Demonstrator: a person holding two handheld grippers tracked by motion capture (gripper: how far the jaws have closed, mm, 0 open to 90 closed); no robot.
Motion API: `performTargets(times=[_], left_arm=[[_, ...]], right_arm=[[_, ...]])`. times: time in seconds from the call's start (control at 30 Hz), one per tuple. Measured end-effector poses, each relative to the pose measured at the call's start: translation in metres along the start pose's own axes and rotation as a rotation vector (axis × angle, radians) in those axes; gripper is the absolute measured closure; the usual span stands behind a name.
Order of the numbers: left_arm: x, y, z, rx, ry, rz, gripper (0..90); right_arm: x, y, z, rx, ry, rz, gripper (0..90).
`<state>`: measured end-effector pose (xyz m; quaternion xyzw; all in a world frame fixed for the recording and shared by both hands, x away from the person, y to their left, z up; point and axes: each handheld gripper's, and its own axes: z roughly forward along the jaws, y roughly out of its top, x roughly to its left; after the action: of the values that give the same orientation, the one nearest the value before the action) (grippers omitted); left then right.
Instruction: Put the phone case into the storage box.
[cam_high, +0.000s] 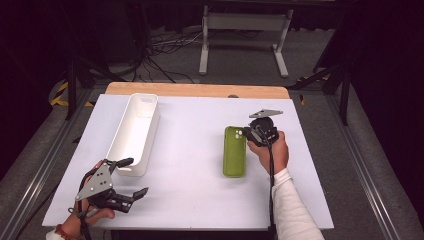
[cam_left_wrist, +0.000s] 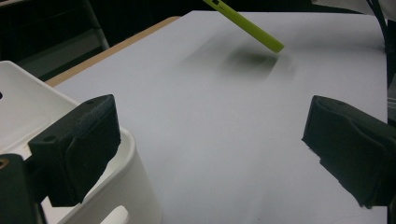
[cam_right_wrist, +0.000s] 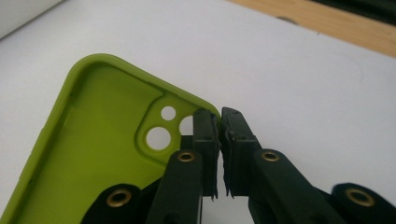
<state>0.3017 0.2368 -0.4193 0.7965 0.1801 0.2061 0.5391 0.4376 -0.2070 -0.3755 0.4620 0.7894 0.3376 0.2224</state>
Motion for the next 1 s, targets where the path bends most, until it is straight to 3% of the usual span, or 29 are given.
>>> performTargets(times=[0.5,0.73,1.0], left_arm=[[0.007,0.014,0.005,-0.03,0.079,-0.06,8.0],[0.008,0.025,0.01,-0.036,0.084,-0.056,8.4],[0.005,0.047,0.025,-0.064,0.06,-0.079,10.0]], right_arm=[[0.023,-0.006,-0.022,-0.168,-0.05,-0.071,85.5],[0.036,-0.007,-0.03,-0.241,-0.045,-0.113,85.4],[0.055,-0.009,-0.035,-0.268,-0.027,-0.16,85.4]])
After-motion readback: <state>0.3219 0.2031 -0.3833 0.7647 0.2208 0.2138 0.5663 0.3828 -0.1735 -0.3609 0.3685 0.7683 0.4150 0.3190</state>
